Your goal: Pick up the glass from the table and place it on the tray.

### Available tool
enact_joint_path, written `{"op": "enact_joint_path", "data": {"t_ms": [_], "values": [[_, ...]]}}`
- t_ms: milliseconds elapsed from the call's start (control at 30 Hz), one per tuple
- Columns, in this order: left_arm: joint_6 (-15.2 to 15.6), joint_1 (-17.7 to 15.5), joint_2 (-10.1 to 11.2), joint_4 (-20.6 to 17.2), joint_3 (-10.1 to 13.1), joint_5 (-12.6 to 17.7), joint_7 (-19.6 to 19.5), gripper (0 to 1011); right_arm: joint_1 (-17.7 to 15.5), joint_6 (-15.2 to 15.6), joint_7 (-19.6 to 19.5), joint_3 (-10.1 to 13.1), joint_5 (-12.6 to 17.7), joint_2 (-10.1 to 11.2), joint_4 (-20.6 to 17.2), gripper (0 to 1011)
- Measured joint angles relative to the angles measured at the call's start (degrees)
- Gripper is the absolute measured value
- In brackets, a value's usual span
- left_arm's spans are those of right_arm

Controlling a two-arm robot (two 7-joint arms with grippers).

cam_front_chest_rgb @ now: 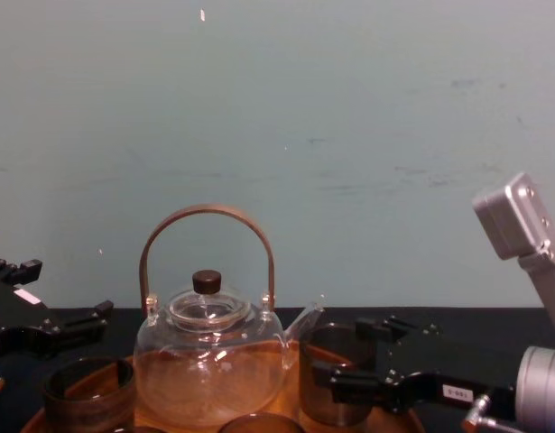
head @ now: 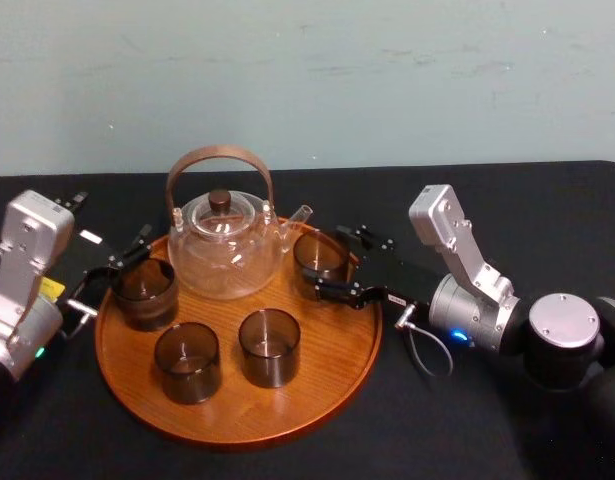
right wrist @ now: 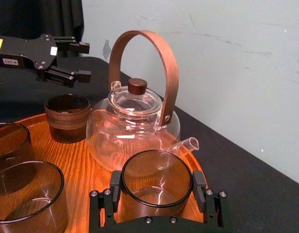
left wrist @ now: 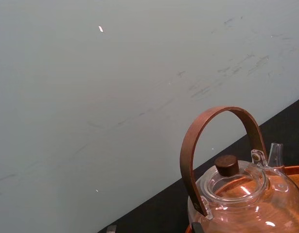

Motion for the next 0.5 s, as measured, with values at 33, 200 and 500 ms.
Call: {"op": "enact_joint_path", "data": {"t_ms": [33,200,500], "values": [[0.0,0.0,0.0,0.0,0.0,0.0,0.0,1001,-0.01,0.05,-0.01,-0.02,0.0,-0.01,0.04,898],[0.0,-0.01,0.0,0.0,0.0,0.0,0.0,1001,0.0,0.42,-0.09,-0.14,-0.07,-0.07,0.41,898],[0.0,0.0,0.0,0.0,0.0,0.0,0.01,1002,0.16,0.8,-0.24,-0.54,-0.65,-0.06,0.86,898]]}}
